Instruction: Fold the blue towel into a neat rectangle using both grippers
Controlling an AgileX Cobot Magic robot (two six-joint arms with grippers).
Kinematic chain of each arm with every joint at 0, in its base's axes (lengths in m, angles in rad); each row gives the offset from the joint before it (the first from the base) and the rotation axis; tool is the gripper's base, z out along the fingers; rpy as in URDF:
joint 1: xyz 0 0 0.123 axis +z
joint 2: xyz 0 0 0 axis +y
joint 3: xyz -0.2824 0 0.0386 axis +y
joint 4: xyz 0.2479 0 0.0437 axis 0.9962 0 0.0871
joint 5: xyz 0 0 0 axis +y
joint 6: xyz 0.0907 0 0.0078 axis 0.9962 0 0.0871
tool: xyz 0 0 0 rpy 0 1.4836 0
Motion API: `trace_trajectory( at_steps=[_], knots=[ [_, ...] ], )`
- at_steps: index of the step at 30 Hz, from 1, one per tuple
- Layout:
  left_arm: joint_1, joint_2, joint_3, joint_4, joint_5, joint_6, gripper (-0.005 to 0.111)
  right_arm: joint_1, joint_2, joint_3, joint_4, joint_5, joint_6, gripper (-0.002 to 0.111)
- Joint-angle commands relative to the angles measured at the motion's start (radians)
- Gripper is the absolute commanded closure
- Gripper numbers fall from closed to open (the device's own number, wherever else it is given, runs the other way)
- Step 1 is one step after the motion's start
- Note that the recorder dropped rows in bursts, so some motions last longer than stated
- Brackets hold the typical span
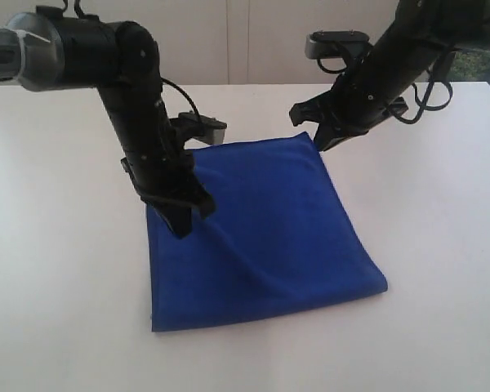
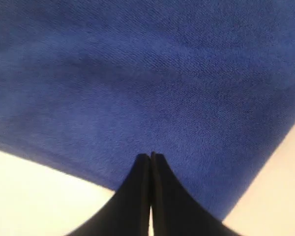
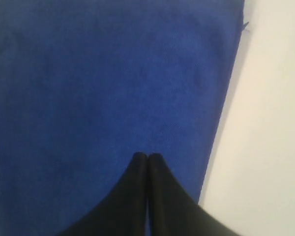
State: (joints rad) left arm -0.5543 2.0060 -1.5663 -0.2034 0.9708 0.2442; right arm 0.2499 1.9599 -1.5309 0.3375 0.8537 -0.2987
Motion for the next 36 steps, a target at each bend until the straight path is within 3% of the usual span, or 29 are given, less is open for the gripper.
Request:
trace_trajectory(
  at_steps=[1, 11, 17, 26, 36],
  knots=[
    [-0.016, -0.009, 0.096, 0.01, -0.064, -0.027, 0.107, -0.001, -0.008, 0.028, 0.01, 0.002, -0.013, 0.108],
    [-0.016, -0.005, 0.245, 0.013, -0.175, -0.025, 0.107, -0.001, -0.023, 0.033, 0.049, 0.003, -0.013, 0.108],
    [-0.016, -0.005, 0.288, 0.147, -0.163, -0.031, 0.107, -0.001, -0.052, 0.035, 0.051, 0.012, -0.013, 0.108],
    [-0.016, -0.005, 0.297, 0.292, -0.161, -0.031, 0.107, -0.001, -0.109, 0.078, 0.049, 0.008, -0.013, 0.108],
    [-0.016, -0.13, 0.23, 0.317, -0.13, -0.003, 0.107, -0.001, -0.211, 0.088, 0.049, 0.085, 0.014, 0.108]
  ],
)
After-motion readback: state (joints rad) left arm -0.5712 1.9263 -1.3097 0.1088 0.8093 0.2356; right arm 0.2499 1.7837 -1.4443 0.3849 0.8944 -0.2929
